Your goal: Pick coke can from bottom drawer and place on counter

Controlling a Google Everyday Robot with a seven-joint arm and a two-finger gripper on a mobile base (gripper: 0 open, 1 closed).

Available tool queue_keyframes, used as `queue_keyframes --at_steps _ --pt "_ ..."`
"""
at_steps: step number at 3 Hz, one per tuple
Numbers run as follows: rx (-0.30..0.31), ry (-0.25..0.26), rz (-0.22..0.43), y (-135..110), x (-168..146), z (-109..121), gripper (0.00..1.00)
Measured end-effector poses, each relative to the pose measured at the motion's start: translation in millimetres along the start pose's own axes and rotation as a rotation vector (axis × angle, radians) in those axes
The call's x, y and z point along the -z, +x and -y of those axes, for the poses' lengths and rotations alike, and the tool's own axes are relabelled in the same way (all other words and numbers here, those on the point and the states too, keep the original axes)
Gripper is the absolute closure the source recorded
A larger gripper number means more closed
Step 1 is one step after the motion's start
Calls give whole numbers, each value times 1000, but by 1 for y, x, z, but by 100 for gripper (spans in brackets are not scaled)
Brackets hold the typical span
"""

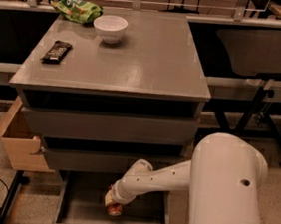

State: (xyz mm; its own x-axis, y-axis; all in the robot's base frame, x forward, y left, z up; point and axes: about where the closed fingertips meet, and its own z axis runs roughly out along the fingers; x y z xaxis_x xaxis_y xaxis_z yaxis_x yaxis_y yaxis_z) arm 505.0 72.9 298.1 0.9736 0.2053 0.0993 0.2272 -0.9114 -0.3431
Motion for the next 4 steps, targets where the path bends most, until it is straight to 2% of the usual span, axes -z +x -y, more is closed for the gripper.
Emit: queue_keyframes --at_steps 1,2,3,4 --pt "2 -14 -85 -2 51 -1 100" --pt "26 -55 -169 -3 110 4 100" --pt "42 -91 -202 -1 147 6 100" --pt "40 -93 -209 2 153 8 100"
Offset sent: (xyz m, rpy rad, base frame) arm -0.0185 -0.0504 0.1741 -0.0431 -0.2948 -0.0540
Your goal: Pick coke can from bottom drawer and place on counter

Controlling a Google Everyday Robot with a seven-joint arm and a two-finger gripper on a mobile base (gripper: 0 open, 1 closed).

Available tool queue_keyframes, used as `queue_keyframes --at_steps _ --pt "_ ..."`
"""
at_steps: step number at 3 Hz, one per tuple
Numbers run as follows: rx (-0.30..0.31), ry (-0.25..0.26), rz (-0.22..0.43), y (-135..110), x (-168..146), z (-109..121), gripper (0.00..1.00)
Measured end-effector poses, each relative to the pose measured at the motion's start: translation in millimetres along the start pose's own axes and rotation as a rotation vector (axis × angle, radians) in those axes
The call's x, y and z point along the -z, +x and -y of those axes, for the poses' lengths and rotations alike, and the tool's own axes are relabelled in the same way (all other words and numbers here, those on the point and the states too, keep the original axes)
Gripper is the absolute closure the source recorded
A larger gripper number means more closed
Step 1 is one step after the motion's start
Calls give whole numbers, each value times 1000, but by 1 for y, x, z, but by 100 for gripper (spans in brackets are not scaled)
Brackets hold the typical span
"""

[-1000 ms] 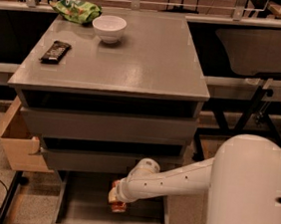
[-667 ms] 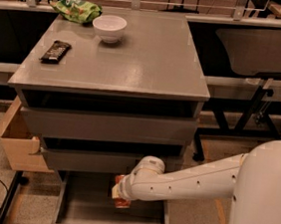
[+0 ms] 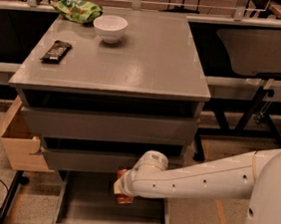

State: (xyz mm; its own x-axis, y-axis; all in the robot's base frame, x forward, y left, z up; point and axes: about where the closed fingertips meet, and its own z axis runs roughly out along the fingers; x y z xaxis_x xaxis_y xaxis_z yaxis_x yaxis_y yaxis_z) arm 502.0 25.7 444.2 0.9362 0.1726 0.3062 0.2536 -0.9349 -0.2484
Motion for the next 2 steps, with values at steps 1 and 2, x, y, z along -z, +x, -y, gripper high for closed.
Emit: queue_keyframes --at_steps 1,2 --pt "13 33 -21 8 7 9 100" --pt "62 77 -41 28 27 35 100"
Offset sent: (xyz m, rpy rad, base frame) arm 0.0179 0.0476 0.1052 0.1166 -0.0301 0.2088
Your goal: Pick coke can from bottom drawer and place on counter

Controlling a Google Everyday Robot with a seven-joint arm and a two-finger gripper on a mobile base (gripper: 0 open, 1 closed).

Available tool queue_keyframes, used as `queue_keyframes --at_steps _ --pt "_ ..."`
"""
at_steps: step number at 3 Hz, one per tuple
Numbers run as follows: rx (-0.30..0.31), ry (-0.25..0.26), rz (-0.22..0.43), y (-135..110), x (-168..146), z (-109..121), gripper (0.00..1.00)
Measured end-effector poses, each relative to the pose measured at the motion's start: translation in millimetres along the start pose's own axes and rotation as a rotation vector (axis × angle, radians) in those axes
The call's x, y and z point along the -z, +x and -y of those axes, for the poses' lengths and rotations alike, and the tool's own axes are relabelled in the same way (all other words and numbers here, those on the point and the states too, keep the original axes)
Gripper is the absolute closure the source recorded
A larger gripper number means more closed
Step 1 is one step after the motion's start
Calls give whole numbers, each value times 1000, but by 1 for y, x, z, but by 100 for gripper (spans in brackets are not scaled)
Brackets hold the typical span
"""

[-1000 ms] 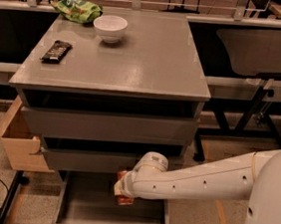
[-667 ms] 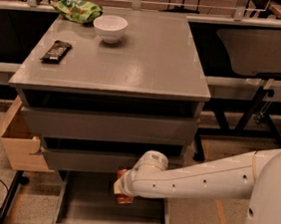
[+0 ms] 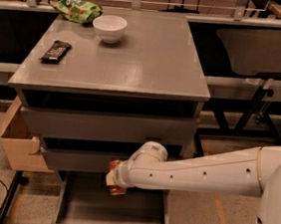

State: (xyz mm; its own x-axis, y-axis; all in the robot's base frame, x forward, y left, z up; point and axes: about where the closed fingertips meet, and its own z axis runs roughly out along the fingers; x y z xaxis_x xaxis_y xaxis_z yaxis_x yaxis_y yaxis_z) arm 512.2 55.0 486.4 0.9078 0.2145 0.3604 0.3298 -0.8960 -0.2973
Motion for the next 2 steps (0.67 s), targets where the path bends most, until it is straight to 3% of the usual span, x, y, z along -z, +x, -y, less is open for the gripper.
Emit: queue_keyframes --at_steps 1,2 --pt "20 28 15 19 23 21 100" --pt "84 50 26 38 61 41 100"
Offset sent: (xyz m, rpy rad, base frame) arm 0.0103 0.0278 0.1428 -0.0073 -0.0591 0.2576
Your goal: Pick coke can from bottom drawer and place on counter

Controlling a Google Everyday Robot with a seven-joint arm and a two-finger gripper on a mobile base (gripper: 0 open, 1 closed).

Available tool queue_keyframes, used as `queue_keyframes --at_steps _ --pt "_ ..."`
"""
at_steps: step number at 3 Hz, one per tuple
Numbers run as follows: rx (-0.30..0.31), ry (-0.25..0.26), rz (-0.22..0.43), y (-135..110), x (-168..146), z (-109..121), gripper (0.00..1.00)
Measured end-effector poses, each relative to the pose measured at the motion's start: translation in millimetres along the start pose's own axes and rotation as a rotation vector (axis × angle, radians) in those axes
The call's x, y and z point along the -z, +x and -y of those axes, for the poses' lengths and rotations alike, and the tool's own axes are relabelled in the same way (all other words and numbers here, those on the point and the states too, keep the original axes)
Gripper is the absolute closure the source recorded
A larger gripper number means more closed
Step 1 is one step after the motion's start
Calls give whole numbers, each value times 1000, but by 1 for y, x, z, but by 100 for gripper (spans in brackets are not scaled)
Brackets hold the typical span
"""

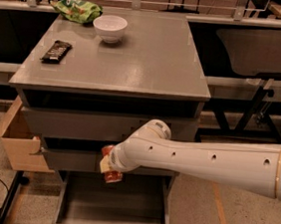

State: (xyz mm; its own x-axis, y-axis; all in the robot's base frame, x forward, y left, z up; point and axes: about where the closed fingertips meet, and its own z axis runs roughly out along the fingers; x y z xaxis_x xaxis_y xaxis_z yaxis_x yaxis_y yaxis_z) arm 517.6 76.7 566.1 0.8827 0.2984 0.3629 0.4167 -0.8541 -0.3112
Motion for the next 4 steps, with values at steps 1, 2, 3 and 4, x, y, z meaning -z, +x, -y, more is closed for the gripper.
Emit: queue_keyframes --at_steps 1,2,3,4 --pt "135 -38 -5 16 43 26 100" --pt "136 -38 -5 16 43 26 100" --pt "151 -27 -22 23 55 26 100" --pt "211 -42 -32 44 97 38 100"
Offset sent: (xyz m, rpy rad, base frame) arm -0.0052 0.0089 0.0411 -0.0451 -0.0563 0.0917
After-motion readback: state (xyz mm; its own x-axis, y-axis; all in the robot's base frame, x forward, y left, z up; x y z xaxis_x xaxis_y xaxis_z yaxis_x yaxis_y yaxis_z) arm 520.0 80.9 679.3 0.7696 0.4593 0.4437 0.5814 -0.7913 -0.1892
